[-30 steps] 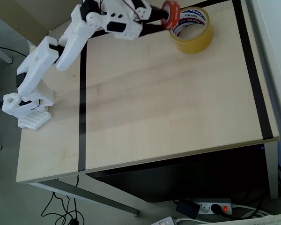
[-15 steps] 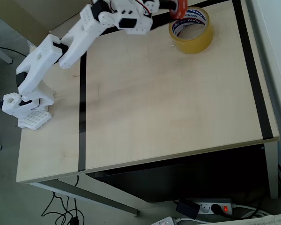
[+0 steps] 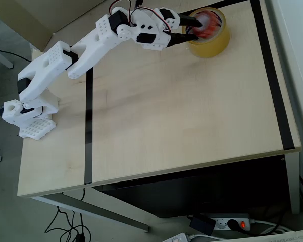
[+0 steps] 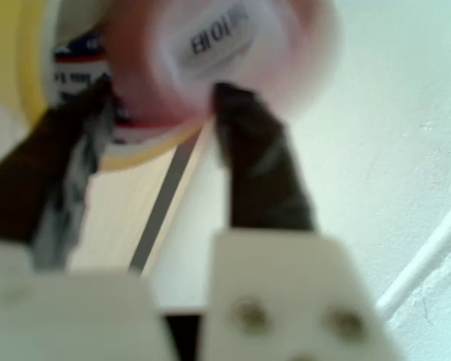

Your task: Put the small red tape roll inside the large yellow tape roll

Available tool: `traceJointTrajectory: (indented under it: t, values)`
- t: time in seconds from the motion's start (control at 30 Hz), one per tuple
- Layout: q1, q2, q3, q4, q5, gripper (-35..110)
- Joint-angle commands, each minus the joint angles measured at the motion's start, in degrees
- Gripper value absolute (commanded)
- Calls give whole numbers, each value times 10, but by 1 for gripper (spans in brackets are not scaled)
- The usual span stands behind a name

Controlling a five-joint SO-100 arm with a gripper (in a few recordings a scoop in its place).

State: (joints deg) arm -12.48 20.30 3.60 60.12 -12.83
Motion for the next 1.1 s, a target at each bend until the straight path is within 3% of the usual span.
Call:
traceJointTrajectory:
  t: [0.0, 0.2, 0.33, 0.73, 1.07]
  values:
    - [-7, 38, -16, 14, -4, 19]
    - [-6, 38, -55, 53, -4, 19]
    - [-4, 83, -66, 107, -9, 5]
    - [28, 244, -70, 435, 2, 0]
    - [111, 580, 299, 432, 101, 0]
